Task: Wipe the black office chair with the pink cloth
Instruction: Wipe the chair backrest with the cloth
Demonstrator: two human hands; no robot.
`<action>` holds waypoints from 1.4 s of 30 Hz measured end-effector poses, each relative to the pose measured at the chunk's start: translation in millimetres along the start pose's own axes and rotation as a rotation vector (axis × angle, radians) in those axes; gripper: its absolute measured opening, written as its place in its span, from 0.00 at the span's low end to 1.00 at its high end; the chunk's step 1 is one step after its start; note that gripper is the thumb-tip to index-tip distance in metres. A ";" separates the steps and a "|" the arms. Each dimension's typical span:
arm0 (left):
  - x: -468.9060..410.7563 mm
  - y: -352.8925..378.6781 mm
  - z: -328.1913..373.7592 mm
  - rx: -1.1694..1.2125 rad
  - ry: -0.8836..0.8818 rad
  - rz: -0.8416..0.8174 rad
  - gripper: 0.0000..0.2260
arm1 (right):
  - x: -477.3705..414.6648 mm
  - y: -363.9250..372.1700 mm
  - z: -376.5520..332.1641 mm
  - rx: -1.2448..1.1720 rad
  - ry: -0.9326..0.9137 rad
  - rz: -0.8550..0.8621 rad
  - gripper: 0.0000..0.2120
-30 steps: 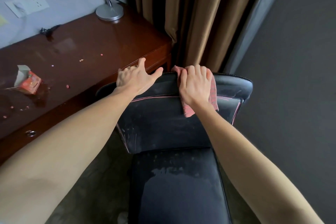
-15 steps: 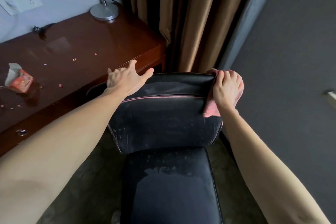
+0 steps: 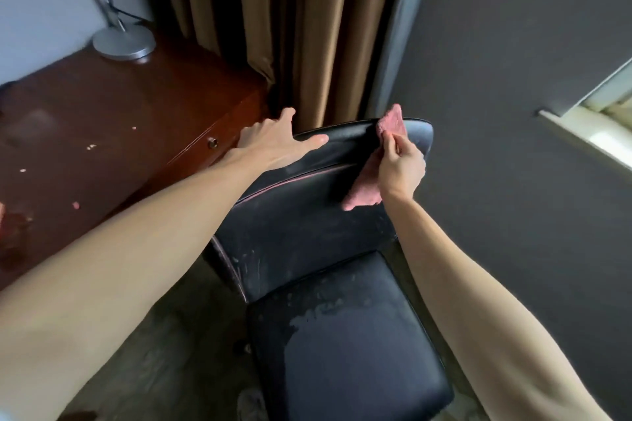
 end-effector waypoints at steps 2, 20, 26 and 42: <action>-3.8 5.0 23.7 0.001 0.065 -0.026 0.40 | 13.8 -5.3 10.7 -0.059 0.107 0.006 0.12; -30.9 28.8 73.3 -0.176 0.090 -0.035 0.40 | 2.4 9.2 82.2 -0.531 0.485 0.055 0.07; -30.7 27.6 75.0 -0.182 0.080 -0.061 0.38 | 13.0 25.8 76.7 -0.534 0.440 0.029 0.07; -39.7 30.3 72.6 -0.143 0.174 -0.084 0.34 | -14.5 5.3 92.2 -0.474 0.350 0.259 0.06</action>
Point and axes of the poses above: each hand's wrist, its own x-axis away from the middle knuckle, its own y-axis out of the palm, z = x × y, the point moved 10 cm from there along -x, towards the middle knuckle, and after that the axes turned 1 degree about y, right-handed, at the moved point
